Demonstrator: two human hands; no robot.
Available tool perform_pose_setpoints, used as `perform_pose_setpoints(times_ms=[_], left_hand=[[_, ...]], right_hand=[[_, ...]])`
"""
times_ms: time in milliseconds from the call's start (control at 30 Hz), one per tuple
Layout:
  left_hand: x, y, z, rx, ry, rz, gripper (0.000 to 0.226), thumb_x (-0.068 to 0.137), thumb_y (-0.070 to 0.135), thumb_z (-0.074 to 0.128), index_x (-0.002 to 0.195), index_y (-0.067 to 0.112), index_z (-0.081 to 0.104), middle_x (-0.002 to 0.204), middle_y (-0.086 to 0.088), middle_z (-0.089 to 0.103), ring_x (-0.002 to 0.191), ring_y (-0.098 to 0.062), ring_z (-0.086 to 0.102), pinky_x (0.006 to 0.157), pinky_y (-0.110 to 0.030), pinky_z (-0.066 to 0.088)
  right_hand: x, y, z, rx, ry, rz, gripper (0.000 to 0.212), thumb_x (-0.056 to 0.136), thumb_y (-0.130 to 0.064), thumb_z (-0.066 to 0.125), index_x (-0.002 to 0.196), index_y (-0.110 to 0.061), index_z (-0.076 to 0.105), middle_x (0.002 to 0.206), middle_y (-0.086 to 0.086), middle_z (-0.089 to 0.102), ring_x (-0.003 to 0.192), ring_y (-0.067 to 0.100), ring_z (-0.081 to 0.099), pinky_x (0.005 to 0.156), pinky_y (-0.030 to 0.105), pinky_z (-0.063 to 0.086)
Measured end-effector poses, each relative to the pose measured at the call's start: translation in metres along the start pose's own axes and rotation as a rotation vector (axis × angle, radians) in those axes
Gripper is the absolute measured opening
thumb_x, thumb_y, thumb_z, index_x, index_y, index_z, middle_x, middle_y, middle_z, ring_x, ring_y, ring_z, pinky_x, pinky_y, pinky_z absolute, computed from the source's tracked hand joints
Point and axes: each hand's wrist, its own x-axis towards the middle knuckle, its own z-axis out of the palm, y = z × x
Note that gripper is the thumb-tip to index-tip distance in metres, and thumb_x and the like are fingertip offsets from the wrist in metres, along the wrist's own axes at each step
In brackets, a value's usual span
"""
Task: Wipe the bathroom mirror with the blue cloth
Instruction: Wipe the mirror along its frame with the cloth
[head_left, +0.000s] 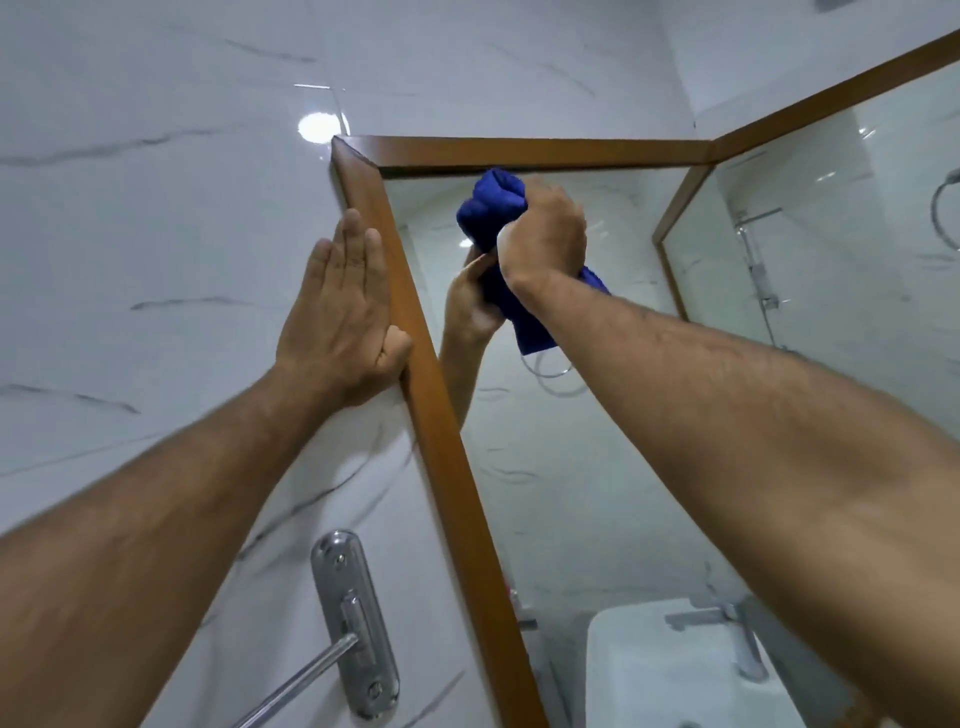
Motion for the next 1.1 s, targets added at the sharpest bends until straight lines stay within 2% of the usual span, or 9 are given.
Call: perform_pose_setpoints(times_ms=[67, 133, 233, 367, 500, 667, 933, 1100], left_hand=[[0.004, 0.001, 0.001, 0.037, 0.026, -0.013, 0.094, 0.08, 0.046, 0.016, 0.153, -0.006, -0.011, 0.161, -0.029, -0.015, 0.151, -0.037, -0.016, 0.125, -0.047, -0.006], [0.005, 0.001, 0.003, 0.038, 0.037, -0.034, 0.094, 0.078, 0.045, 0.017, 0.153, -0.007, -0.01, 0.162, -0.029, -0.012, 0.152, -0.038, -0.012, 0.124, -0.046, -0.007], [0.001, 0.002, 0.01, 0.02, 0.065, -0.058, 0.093, 0.08, 0.041, 0.023, 0.153, -0.007, -0.008, 0.163, -0.028, -0.008, 0.153, -0.037, -0.008, 0.124, -0.044, -0.006], [-0.008, 0.015, 0.017, -0.037, 0.102, -0.157, 0.087, 0.083, 0.036, 0.029, 0.154, -0.004, -0.002, 0.164, -0.027, 0.002, 0.153, -0.037, 0.0, 0.125, -0.047, 0.001], [-0.019, 0.035, 0.023, -0.121, 0.149, -0.248, 0.084, 0.084, 0.031, 0.033, 0.154, -0.005, 0.003, 0.163, -0.028, 0.009, 0.153, -0.037, 0.004, 0.125, -0.048, 0.003], [-0.039, 0.054, 0.027, -0.183, 0.125, -0.269, 0.088, 0.08, 0.031, 0.03, 0.154, -0.006, 0.0, 0.163, -0.027, 0.004, 0.153, -0.035, 0.001, 0.125, -0.048, 0.002], [-0.115, 0.113, 0.04, -0.216, -0.034, -0.308, 0.093, 0.077, 0.033, 0.032, 0.152, -0.01, -0.002, 0.163, -0.028, -0.001, 0.153, -0.036, -0.003, 0.125, -0.05, 0.001], [-0.167, 0.146, 0.06, -0.217, -0.114, -0.306, 0.097, 0.074, 0.031, 0.038, 0.151, -0.013, -0.001, 0.162, -0.031, 0.0, 0.152, -0.041, -0.001, 0.125, -0.05, 0.001]], right_hand=[[-0.002, 0.007, 0.015, -0.083, -0.076, -0.09, 0.054, 0.09, -0.009, 0.048, 0.143, -0.017, 0.041, 0.143, 0.007, 0.046, 0.129, 0.032, 0.043, 0.105, 0.041, 0.043], [-0.006, 0.012, 0.028, -0.134, -0.09, -0.153, 0.059, 0.098, -0.018, 0.047, 0.153, -0.02, 0.026, 0.158, 0.007, 0.029, 0.142, 0.034, 0.03, 0.116, 0.043, 0.031], [-0.011, 0.018, 0.034, -0.114, -0.137, -0.237, 0.059, 0.1, -0.017, 0.044, 0.155, -0.021, 0.023, 0.164, 0.008, 0.021, 0.15, 0.036, 0.018, 0.123, 0.049, 0.019], [-0.029, 0.026, 0.024, -0.08, -0.234, -0.391, 0.058, 0.098, -0.014, 0.048, 0.152, -0.023, 0.032, 0.163, 0.005, 0.025, 0.147, 0.032, 0.022, 0.122, 0.051, 0.023], [-0.064, 0.041, 0.007, -0.03, -0.335, -0.512, 0.063, 0.082, -0.006, 0.056, 0.142, -0.021, 0.047, 0.155, 0.004, 0.037, 0.136, 0.03, 0.034, 0.114, 0.05, 0.033], [-0.11, 0.064, -0.011, -0.007, -0.419, -0.525, 0.063, 0.073, -0.007, 0.056, 0.136, -0.014, 0.055, 0.151, 0.01, 0.043, 0.132, 0.033, 0.039, 0.112, 0.049, 0.034], [-0.192, 0.122, -0.032, 0.003, -0.439, -0.528, 0.04, 0.086, -0.005, 0.06, 0.126, -0.004, 0.063, 0.144, 0.018, 0.049, 0.132, 0.04, 0.043, 0.114, 0.05, 0.031], [-0.245, 0.166, -0.048, 0.004, -0.527, -0.511, 0.041, 0.084, -0.004, 0.062, 0.124, -0.004, 0.065, 0.145, 0.019, 0.049, 0.131, 0.043, 0.041, 0.113, 0.052, 0.033]])
